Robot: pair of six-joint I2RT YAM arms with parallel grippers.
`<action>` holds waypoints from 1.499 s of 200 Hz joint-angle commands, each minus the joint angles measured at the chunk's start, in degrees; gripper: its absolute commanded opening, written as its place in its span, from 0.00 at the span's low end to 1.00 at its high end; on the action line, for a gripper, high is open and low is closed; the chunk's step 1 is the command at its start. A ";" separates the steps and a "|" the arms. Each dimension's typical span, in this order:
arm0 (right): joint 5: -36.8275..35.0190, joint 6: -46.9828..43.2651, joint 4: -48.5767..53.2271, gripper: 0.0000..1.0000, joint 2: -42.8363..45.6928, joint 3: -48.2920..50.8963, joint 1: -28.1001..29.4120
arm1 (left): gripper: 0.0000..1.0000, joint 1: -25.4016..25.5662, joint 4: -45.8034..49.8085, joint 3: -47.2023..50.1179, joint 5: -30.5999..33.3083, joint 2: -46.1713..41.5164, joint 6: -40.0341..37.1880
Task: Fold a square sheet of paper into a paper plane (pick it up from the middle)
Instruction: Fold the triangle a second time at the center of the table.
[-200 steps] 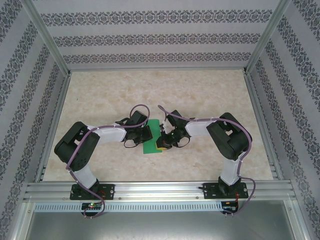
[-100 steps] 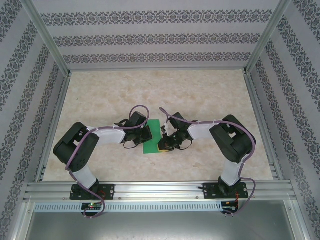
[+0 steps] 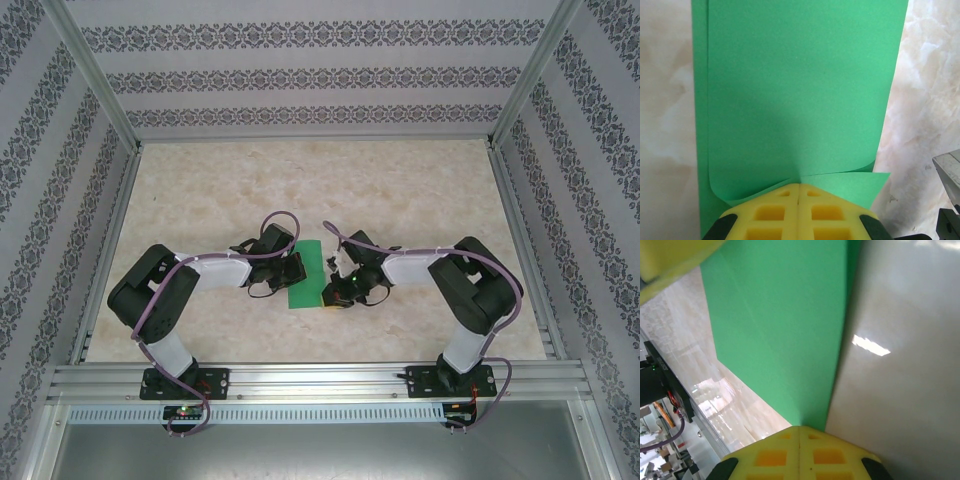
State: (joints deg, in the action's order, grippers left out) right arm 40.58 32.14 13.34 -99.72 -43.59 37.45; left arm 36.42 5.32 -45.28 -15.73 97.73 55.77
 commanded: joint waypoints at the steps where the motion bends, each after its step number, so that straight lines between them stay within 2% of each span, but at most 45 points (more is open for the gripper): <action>1: -2.50 1.74 9.56 0.03 2.56 0.75 -0.36 | 0.05 -0.29 5.57 1.34 3.41 3.52 -1.09; 26: -1.62 4.42 7.15 0.03 8.55 -1.38 -0.36 | 0.05 -0.28 5.54 1.15 3.06 3.26 -1.24; 43: -1.54 5.01 7.25 0.03 9.33 -4.18 -0.30 | 0.05 -0.30 5.51 1.24 3.09 2.82 -1.30; 92: -1.70 6.23 3.06 0.03 -0.21 -8.40 0.57 | 0.06 -0.30 5.01 0.50 1.86 3.70 -1.53; 130: -3.16 4.62 3.85 0.03 -6.43 -6.70 0.78 | 0.07 -0.30 4.65 0.58 1.92 2.40 -1.68; 179: -5.38 4.42 3.93 0.02 -8.03 -3.78 1.53 | 0.17 -0.27 3.80 -0.40 -0.04 -3.81 -3.51; 207: -5.68 4.90 3.67 0.02 -8.21 -4.03 1.76 | 0.19 -0.04 1.11 0.82 -3.03 -7.28 -2.46; 231: -6.17 5.22 3.47 0.02 -8.12 -3.89 1.92 | 0.17 0.45 -1.61 2.62 -4.85 -7.53 -1.37; 262: -6.47 5.23 3.47 0.02 -8.29 -3.74 1.91 | 0.12 0.95 -5.35 2.82 -6.86 -3.28 -1.06; 281: -6.78 4.99 3.88 0.02 -8.38 -3.56 1.90 | 0.10 0.93 -6.29 3.43 -5.53 -0.59 -0.33; 300: -7.70 4.50 4.85 0.00 -8.71 -3.40 1.84 | 0.09 0.93 -3.93 4.64 -0.28 -0.49 -0.81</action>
State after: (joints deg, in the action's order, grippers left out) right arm 40.10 37.45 13.28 -104.86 -49.69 38.26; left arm 36.88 1.69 -42.30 -20.53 96.73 54.65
